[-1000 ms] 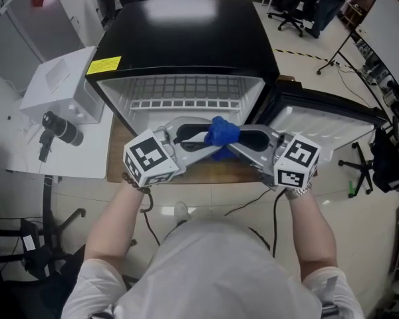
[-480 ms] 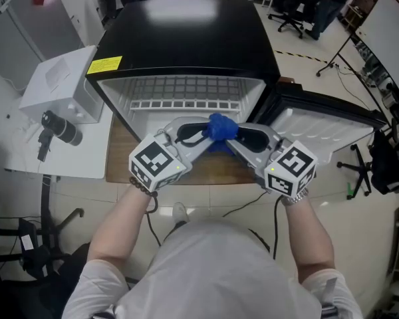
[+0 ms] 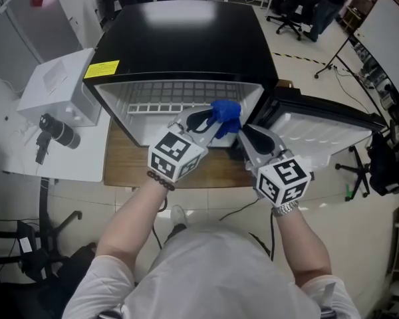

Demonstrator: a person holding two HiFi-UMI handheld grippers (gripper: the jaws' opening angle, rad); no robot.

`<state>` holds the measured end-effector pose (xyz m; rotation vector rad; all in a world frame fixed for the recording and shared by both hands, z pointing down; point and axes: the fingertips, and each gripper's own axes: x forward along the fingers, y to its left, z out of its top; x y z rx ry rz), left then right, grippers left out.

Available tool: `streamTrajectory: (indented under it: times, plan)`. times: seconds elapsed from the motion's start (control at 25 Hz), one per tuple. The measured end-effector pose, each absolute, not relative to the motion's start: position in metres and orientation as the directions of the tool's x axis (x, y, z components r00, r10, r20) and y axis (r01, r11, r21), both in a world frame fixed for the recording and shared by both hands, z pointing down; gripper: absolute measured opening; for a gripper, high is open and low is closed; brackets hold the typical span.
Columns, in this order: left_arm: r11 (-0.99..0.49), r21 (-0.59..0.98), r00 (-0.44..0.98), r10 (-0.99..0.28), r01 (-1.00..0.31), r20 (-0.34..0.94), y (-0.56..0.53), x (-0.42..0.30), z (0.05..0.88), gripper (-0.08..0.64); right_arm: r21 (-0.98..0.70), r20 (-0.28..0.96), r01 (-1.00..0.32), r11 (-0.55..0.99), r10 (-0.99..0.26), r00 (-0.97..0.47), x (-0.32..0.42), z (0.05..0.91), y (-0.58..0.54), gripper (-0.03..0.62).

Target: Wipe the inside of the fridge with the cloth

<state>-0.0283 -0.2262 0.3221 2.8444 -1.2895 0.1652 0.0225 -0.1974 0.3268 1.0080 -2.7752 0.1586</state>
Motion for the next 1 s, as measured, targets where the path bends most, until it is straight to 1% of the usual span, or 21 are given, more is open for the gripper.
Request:
streamTrajectory:
  times: [0.08,0.28,0.6,1.0]
  plan:
    - [-0.642,-0.022,0.637,-0.764,-0.767,0.103,-0.236,-0.033,0.325,0.069,-0.036,0.203,-0.676,0.736,-0.658,-0.726,0.020,0.328,-0.200,0.002]
    - [-0.617,-0.004,0.613,-0.782,-0.787,0.108,-0.254,-0.033,0.334,0.069,-0.020,0.203,-0.716,0.698,-0.698,-0.686,0.017,0.329,-0.203,0.002]
    - [-0.578,0.010,0.574,-0.808,-0.816,0.133,-0.279,-0.016,0.344,0.069,-0.013,0.199,-0.722,0.692,-0.706,-0.680,0.017,0.326,-0.206,0.002]
    - [-0.512,0.005,0.507,-0.850,-0.859,0.140,-0.310,-0.019,0.345,0.069,-0.010,0.159,-0.710,0.704,-0.700,-0.696,0.012,0.317,-0.208,0.002]
